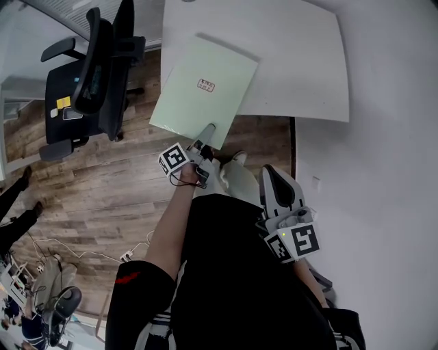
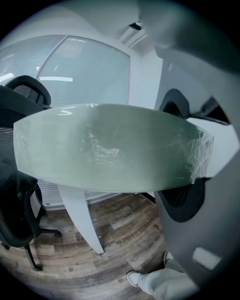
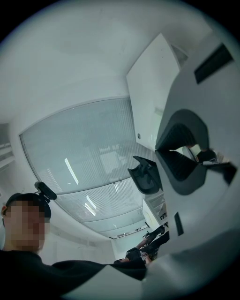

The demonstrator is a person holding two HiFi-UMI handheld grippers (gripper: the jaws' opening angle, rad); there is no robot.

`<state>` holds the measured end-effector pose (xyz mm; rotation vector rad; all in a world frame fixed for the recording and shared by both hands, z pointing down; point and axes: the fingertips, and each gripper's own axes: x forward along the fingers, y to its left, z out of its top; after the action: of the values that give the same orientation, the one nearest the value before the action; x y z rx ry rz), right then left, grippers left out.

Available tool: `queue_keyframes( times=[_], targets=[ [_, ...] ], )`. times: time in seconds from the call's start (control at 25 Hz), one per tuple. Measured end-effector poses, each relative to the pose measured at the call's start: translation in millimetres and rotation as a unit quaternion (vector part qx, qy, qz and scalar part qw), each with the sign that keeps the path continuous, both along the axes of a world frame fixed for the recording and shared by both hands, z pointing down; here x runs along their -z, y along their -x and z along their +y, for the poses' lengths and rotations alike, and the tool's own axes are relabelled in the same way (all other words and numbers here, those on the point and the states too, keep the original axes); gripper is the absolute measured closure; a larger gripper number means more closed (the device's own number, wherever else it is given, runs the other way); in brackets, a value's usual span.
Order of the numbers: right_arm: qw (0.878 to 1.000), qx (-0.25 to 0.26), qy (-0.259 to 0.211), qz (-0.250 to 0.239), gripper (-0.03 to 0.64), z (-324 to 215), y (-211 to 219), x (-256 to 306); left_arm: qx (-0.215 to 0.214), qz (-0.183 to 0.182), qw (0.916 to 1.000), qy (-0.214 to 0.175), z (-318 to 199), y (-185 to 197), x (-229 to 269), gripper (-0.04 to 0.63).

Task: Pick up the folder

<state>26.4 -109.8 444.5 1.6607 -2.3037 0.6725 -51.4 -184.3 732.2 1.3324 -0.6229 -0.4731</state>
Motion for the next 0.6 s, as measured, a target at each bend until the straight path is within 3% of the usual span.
queue_keyframes(
  times=[0.6],
  targets=[
    [1.000, -0.010, -0.006, 0.004, 0.615, 4, -15, 1, -0.012, 0.011, 0.9998, -0.009, 1, -12, 8, 0.297]
  ],
)
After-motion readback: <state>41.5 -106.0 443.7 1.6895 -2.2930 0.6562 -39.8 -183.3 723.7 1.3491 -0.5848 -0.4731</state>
